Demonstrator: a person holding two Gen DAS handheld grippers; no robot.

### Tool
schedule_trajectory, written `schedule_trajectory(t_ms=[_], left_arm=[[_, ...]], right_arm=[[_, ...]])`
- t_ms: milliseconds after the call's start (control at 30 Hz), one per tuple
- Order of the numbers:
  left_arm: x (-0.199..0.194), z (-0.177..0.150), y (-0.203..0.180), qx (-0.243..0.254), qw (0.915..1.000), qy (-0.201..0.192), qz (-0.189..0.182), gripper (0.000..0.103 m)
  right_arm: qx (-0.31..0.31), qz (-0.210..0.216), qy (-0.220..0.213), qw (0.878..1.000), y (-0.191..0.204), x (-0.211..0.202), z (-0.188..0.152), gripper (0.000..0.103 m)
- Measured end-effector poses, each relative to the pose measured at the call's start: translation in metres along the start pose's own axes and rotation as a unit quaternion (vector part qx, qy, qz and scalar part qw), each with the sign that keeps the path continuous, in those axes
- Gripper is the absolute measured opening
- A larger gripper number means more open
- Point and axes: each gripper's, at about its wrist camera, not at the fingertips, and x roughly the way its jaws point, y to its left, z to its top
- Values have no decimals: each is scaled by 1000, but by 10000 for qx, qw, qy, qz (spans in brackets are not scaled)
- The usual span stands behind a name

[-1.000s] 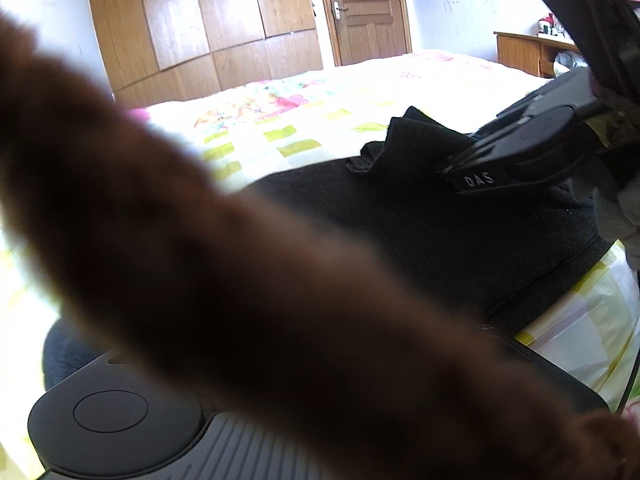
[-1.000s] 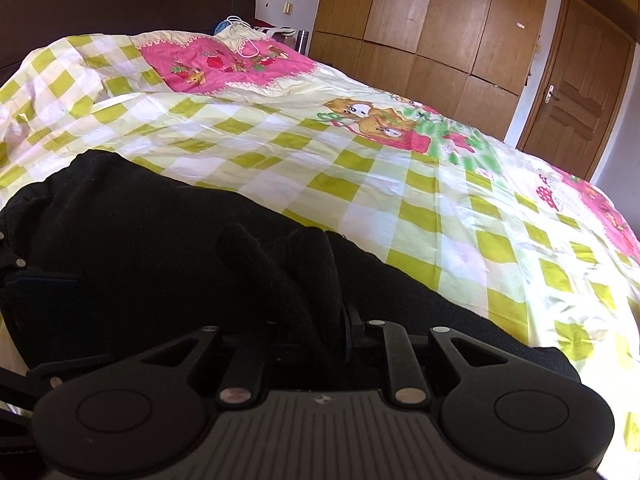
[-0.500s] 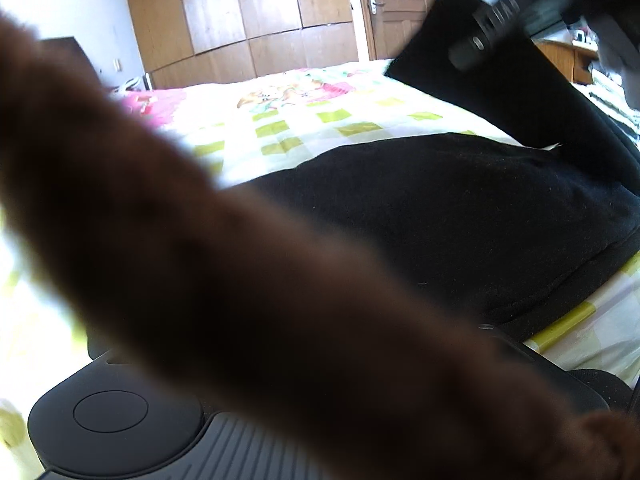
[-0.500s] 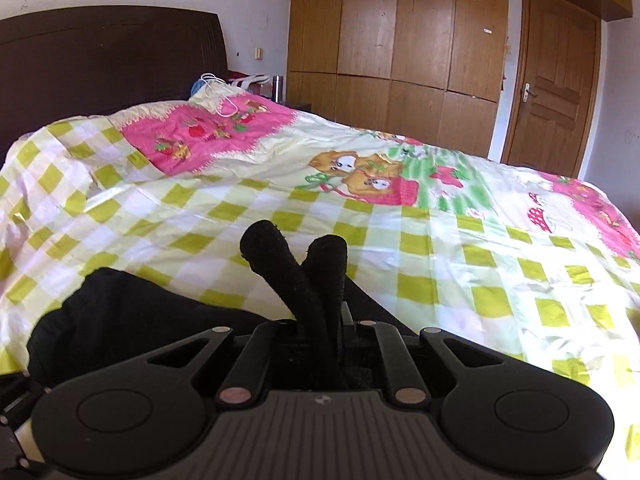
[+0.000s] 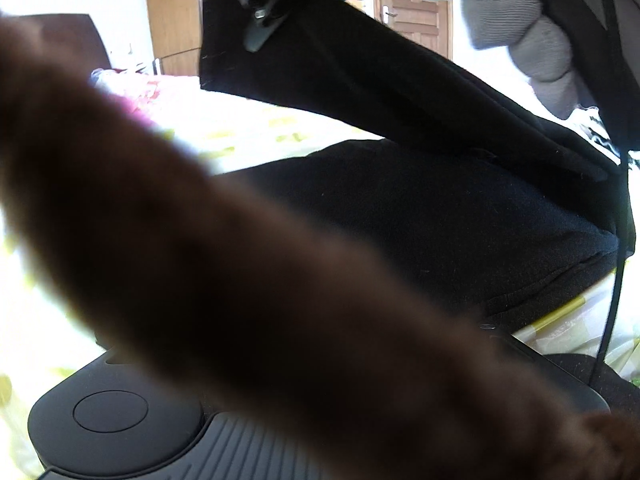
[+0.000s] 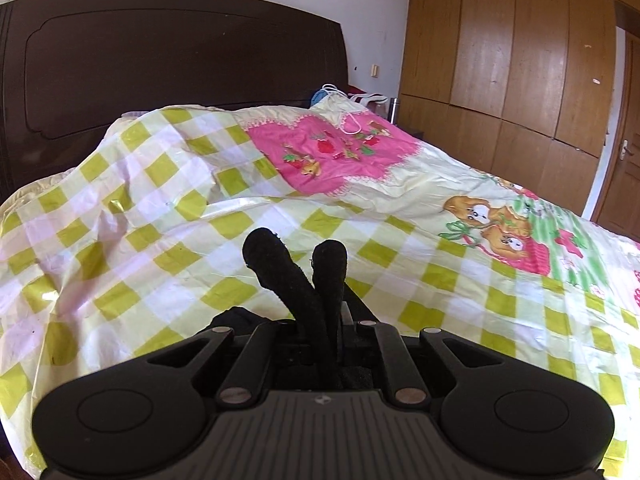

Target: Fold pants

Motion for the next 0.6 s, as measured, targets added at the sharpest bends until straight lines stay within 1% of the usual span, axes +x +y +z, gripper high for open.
schedule_trajectory(t_ms=[67,200,267,333,367,433,600], left_arm=[[2,-2,3,-120,9999,8,-63,59],[7,-3,3,-102,9999,-11,-60,59],[11,-2,7,-105,9999,-35,-65,59],[10,-4,8,-144,9998,-63,-100,59],[10,-6,10,-158,9998,-75,-113,59],[11,-9,13,-180,9997,-91,-129,59],[11,-12,18,-286,9993,-121,-194,59]], right_arm=[[-67,80,30,9999,11,4,-1,25],[-308,251,119,9991,32,12,-5,25],[-424,333,256,9982,42,22,-9,25],[-396,434,425,9974,49,33,-14,25],[-379,434,443,9974,51,37,-16,25],[-355,412,362,9979,56,39,-16,25],[-219,518,170,9983,59,38,-13,25]])
